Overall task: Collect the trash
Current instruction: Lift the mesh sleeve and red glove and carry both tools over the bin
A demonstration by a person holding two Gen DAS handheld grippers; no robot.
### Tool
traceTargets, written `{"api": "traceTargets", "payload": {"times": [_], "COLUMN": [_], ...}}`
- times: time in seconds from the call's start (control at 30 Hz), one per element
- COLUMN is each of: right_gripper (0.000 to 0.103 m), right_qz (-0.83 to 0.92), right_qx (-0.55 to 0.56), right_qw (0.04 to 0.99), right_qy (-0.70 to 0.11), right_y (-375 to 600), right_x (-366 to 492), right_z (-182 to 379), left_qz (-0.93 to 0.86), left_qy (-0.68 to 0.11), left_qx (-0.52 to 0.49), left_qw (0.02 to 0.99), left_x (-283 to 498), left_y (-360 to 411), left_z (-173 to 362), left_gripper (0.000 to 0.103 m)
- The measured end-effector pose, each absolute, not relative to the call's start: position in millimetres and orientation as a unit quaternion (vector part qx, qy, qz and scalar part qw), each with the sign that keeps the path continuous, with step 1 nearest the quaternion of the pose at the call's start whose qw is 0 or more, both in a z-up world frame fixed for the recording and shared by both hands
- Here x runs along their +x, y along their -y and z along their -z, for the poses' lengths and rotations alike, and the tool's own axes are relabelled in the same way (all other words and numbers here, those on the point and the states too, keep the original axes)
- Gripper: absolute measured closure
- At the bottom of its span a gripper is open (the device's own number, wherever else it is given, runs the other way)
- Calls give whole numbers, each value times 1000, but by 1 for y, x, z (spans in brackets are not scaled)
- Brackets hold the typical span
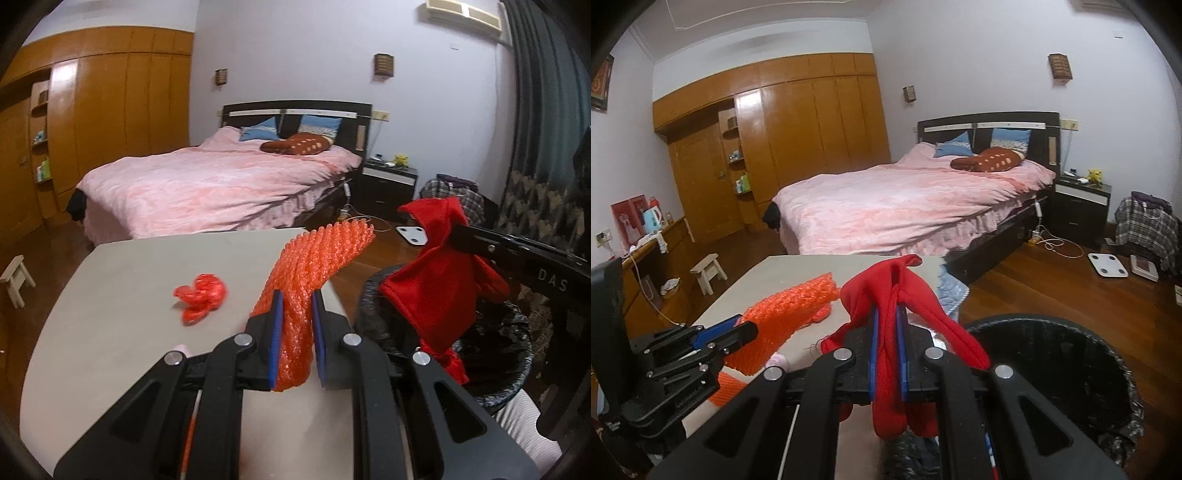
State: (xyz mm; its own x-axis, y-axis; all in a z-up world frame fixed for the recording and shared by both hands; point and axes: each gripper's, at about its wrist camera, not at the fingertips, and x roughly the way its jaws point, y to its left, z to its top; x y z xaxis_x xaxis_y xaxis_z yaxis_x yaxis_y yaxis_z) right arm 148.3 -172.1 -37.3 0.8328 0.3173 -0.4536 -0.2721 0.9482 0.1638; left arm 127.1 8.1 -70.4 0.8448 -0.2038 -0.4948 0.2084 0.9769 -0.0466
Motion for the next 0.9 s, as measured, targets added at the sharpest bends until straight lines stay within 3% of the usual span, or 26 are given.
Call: {"api": "traceTargets", "payload": {"times": [0.9], "right_gripper": [94], "right_qz": [-165], "right_qx": [45], "right_qw": [957], "right_qy": [-236], "right_y": [173], "right_x": [139], "right_z": [30], "left_qz": [107], "left_qy": [-253], "left_qx": [4], "left_qw": [962], "left_x": [119], "left_y": [-6], "left_z": [64], "left_gripper": [89]}}
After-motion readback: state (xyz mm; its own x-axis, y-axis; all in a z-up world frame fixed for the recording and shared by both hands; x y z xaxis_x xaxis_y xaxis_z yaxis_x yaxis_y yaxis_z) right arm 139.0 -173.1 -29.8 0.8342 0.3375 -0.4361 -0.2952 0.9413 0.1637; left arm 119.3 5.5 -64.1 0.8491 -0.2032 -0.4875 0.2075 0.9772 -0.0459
